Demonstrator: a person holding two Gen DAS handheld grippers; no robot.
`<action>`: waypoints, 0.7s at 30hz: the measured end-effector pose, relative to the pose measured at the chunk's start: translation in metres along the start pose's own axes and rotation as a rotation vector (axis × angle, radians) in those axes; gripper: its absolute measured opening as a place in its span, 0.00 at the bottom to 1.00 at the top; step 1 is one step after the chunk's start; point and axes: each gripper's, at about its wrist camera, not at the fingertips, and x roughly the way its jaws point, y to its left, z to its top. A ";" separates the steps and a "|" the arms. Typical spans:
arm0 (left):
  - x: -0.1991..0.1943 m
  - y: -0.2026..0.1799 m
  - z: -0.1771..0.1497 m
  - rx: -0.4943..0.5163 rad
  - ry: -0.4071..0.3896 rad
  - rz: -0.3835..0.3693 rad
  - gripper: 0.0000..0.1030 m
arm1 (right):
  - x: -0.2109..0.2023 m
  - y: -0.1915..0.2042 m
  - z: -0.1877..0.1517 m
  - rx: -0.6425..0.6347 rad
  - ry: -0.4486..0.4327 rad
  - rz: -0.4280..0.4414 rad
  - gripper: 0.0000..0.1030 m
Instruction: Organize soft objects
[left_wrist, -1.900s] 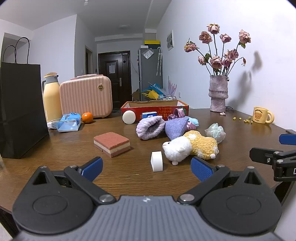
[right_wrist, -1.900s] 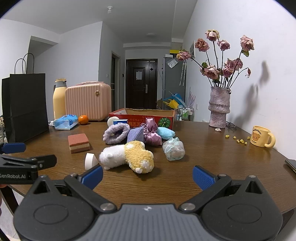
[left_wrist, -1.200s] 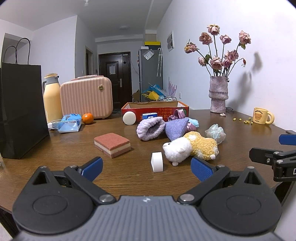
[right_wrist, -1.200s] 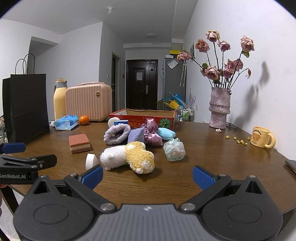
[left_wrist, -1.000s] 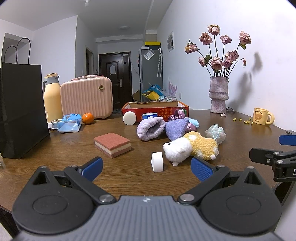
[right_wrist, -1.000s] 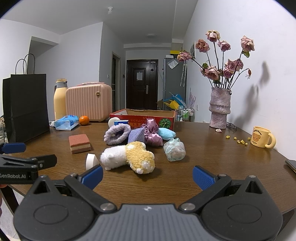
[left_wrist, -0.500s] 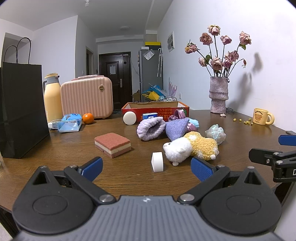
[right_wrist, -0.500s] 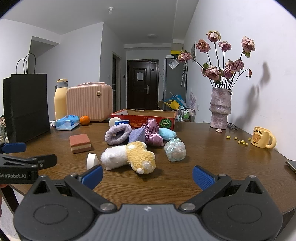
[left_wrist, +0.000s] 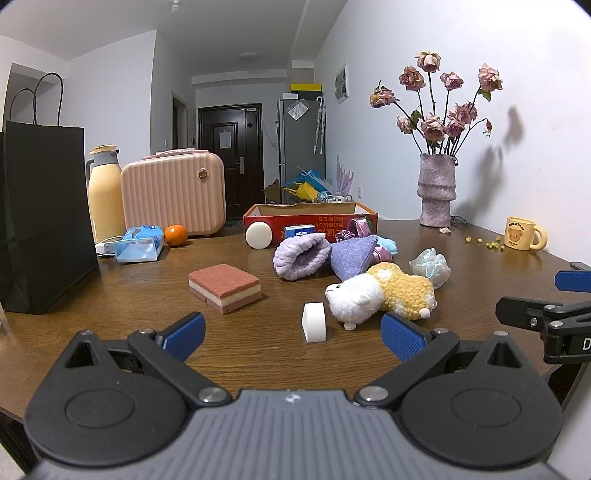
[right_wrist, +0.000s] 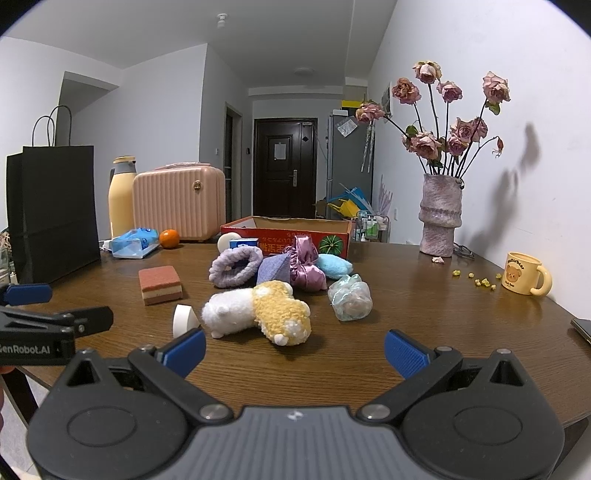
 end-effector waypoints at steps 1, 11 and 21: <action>-0.001 0.000 0.000 0.000 0.001 0.000 1.00 | 0.000 0.000 0.000 0.000 0.000 0.000 1.00; -0.001 0.001 0.001 -0.003 0.003 -0.001 1.00 | 0.000 0.000 0.000 -0.001 -0.002 -0.002 1.00; 0.022 -0.007 -0.004 0.005 0.042 -0.018 1.00 | 0.011 -0.004 -0.001 -0.005 0.017 -0.010 1.00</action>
